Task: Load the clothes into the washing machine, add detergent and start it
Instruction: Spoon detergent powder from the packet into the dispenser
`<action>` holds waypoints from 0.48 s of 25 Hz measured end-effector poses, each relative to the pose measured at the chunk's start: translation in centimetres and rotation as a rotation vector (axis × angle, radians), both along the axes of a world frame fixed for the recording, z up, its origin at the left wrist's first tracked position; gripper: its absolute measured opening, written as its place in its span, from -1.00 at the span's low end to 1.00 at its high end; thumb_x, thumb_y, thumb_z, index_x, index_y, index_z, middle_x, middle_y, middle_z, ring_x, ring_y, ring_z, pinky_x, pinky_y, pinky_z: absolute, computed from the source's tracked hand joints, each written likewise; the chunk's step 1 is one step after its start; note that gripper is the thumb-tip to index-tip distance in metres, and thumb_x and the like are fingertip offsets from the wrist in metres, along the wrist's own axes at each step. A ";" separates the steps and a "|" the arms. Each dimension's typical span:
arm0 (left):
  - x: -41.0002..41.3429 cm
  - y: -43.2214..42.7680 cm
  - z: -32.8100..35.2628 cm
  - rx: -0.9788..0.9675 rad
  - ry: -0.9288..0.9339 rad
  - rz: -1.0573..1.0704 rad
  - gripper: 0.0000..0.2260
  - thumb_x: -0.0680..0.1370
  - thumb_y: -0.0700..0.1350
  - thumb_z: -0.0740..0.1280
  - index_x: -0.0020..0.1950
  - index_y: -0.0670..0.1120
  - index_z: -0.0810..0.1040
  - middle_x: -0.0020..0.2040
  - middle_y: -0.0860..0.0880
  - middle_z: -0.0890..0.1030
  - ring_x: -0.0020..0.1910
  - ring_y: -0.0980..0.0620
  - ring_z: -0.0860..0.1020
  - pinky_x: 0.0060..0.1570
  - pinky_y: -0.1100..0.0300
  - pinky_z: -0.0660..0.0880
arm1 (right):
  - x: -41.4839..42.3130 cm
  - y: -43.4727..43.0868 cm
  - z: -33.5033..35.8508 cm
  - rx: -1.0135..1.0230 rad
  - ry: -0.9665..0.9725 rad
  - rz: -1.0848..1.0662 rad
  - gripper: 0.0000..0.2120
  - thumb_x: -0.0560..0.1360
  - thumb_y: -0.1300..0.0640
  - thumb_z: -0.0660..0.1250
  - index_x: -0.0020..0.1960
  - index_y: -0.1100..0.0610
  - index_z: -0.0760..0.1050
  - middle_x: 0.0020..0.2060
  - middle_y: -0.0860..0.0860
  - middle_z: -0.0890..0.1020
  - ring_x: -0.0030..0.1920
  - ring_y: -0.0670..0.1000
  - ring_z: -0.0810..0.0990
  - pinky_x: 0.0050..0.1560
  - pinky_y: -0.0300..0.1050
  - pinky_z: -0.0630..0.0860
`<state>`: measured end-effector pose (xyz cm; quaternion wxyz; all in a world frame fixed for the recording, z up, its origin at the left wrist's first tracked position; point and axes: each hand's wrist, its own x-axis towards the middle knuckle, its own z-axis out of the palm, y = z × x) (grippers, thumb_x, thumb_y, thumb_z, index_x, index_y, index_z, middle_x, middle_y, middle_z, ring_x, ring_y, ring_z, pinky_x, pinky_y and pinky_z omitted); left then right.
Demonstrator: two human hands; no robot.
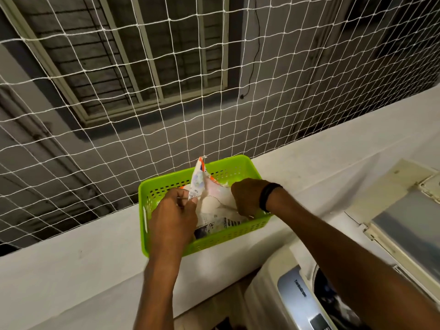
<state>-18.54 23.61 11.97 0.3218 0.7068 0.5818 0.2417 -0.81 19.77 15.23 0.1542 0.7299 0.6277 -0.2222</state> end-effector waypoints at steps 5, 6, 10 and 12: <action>0.0 -0.1 0.1 -0.001 -0.004 -0.006 -0.90 0.57 0.00 0.36 -0.06 -0.01 0.56 -0.15 0.04 0.65 -0.16 -0.08 0.57 -0.24 0.13 0.35 | 0.8 0.7 -0.9 0.020 0.137 -0.102 -0.73 0.44 0.20 0.31 -0.42 0.10 0.38 -0.44 0.04 0.51 -0.29 0.09 0.53 -0.18 -0.06 0.53; 0.0 0.0 0.1 0.002 -0.011 -0.010 -0.90 0.57 -0.01 0.36 -0.06 -0.02 0.56 -0.15 0.03 0.66 -0.16 -0.08 0.58 -0.24 0.12 0.38 | 0.8 0.6 -0.9 0.058 0.162 -0.109 -0.76 0.43 0.21 0.31 -0.40 0.11 0.41 -0.39 0.08 0.58 -0.23 0.12 0.58 -0.12 -0.03 0.56; -0.1 0.0 -0.1 0.012 -0.027 -0.008 -0.91 0.57 -0.02 0.35 -0.03 -0.01 0.58 -0.14 0.06 0.64 -0.14 -0.10 0.60 -0.20 0.11 0.42 | 0.3 0.8 -2.1 0.290 0.196 -0.146 -0.78 0.50 0.07 0.33 0.00 0.23 0.57 0.03 0.19 0.64 0.07 0.21 0.59 0.05 -0.01 0.53; -0.1 0.0 0.1 0.010 -0.027 0.003 -0.92 0.58 -0.01 0.35 -0.02 0.00 0.58 -0.13 0.08 0.63 -0.15 -0.08 0.59 -0.20 0.14 0.36 | 0.0 0.9 -2.7 0.328 0.253 -0.212 -0.63 0.51 -0.07 0.35 0.05 0.24 0.59 0.04 0.19 0.65 0.08 0.20 0.60 0.11 0.03 0.53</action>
